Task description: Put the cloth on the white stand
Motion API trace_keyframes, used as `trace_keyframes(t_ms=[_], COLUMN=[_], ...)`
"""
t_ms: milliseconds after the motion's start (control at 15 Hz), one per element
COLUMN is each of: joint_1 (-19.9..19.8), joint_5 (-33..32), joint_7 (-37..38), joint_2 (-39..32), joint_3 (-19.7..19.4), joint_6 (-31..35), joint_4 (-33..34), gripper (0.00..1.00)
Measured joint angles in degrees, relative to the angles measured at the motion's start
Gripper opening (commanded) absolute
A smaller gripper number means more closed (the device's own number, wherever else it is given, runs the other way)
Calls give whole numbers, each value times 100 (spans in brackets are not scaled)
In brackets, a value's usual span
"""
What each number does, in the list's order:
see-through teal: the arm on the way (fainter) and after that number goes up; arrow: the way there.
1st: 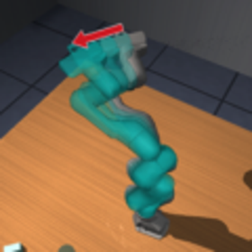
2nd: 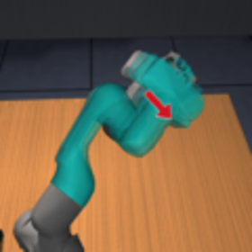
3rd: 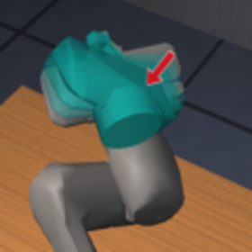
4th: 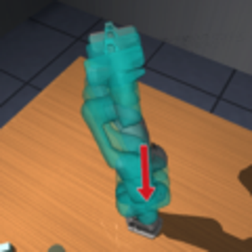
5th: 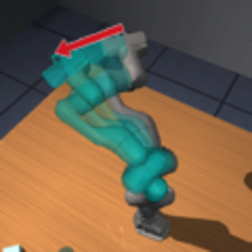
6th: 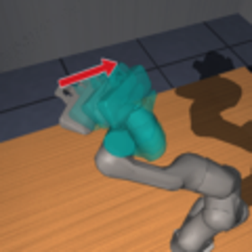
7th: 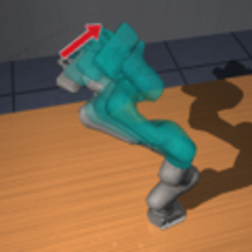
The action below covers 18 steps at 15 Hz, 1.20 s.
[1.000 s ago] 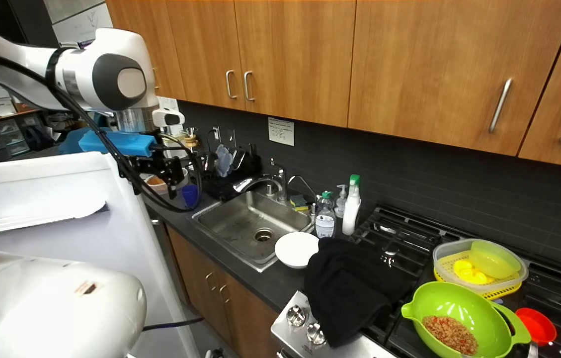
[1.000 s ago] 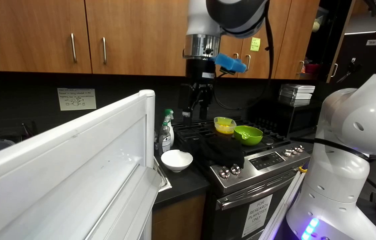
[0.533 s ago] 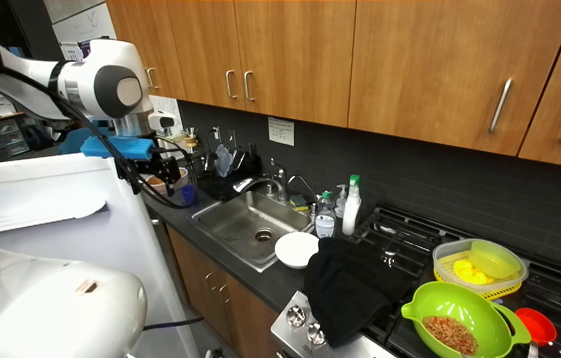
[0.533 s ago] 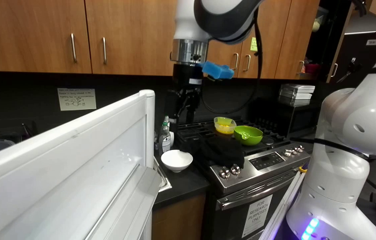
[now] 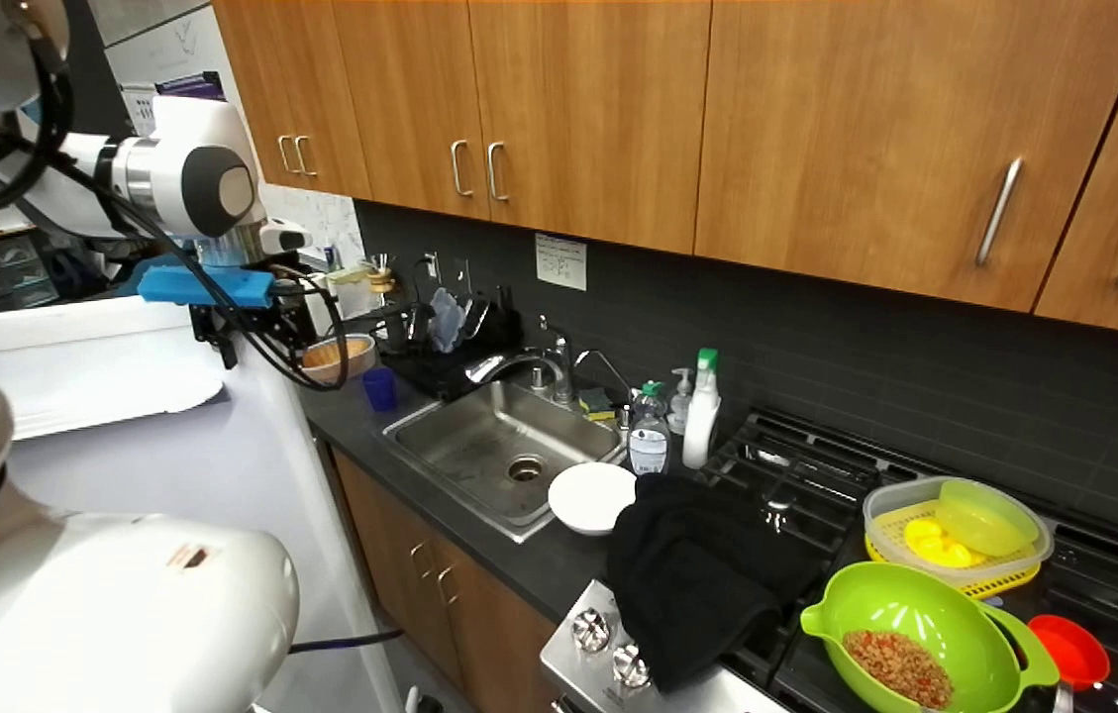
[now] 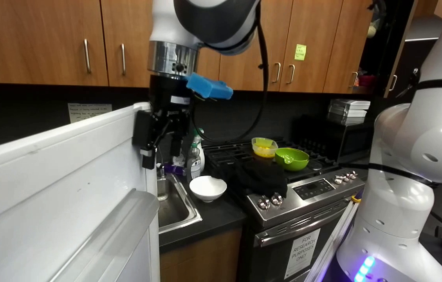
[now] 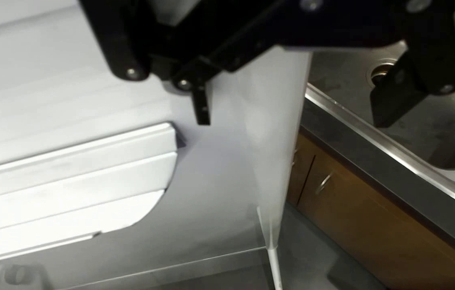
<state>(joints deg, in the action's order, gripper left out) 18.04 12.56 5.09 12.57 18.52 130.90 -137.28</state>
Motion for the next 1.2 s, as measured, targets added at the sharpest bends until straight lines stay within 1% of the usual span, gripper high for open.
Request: trace_keyframes(t_ms=[200,933,1200], joint_1=[-2,-3,-94], joint_5=[0,-21,-318], joint_7=[1,15,443], joint_2=[-105,-111,-134], joint_3=[-3,-3,-6], joint_6=[47,20,-101], joint_4=[95,78,58], gripper=[100,100,100])
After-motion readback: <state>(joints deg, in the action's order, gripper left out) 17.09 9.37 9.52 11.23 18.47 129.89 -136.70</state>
